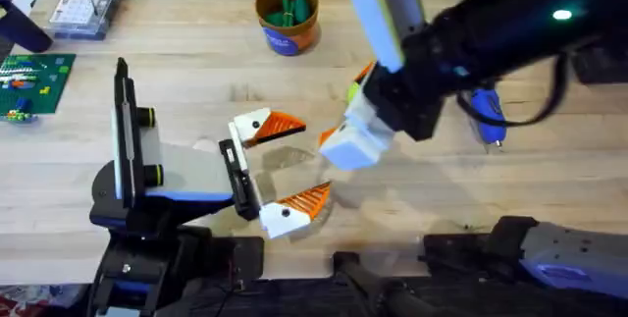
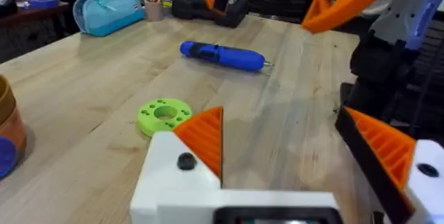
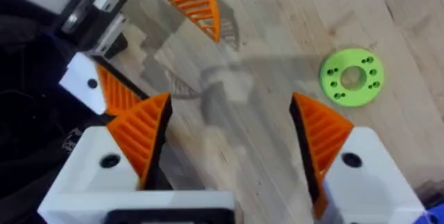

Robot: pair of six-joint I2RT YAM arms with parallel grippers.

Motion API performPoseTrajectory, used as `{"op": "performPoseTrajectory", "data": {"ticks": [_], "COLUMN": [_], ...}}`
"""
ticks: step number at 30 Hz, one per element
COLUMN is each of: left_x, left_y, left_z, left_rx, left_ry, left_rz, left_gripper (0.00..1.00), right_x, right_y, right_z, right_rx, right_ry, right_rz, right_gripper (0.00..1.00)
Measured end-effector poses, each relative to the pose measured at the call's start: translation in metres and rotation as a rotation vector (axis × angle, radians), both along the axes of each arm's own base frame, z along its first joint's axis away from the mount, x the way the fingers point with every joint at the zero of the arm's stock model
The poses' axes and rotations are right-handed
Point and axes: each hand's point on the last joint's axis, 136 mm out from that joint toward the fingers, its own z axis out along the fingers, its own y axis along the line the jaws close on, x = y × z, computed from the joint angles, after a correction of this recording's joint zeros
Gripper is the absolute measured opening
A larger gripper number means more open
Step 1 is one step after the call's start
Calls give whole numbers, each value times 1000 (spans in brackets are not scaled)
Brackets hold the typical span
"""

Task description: Pick up the gripper from the table and insert it into the empty holder that is missing its gripper. Then pick up a screw, insert it into the mounting hole, and use the screwdriver to tighten it. Finally, clean up the table by picking up the vegetable and placing it into the bucket.

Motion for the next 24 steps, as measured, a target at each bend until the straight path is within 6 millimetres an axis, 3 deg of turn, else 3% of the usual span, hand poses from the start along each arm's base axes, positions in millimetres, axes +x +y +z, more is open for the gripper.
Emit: {"op": "performPoseTrajectory", "data": {"ticks": [2, 3, 7, 9, 18, 24], "left_x": [0, 0, 0, 0, 1, 1], "left_y": [0, 0, 0, 0, 0, 0], "left_z": [0, 0, 0, 0, 0, 0], "left_rx": [0, -1, 0, 2, 2, 2], "left_ry": [2, 6, 3, -1, -1, -1], "left_rz": [0, 0, 3, 3, 3, 3], "left_gripper": [978, 897, 281, 37, 4, 4], "right_x": [-4, -6, -7, -7, -4, 22], "right_y": [-4, -6, -7, -6, -10, -44], "right_z": [4, 4, 4, 2, -3, -10], "right_rx": [4, 4, 0, -3, -19, -52], "right_ry": [-1, 1, 4, 9, 21, 50], "right_rz": [4, 5, 8, 10, -5, -153], "right_gripper": [995, 995, 995, 995, 995, 995]}}
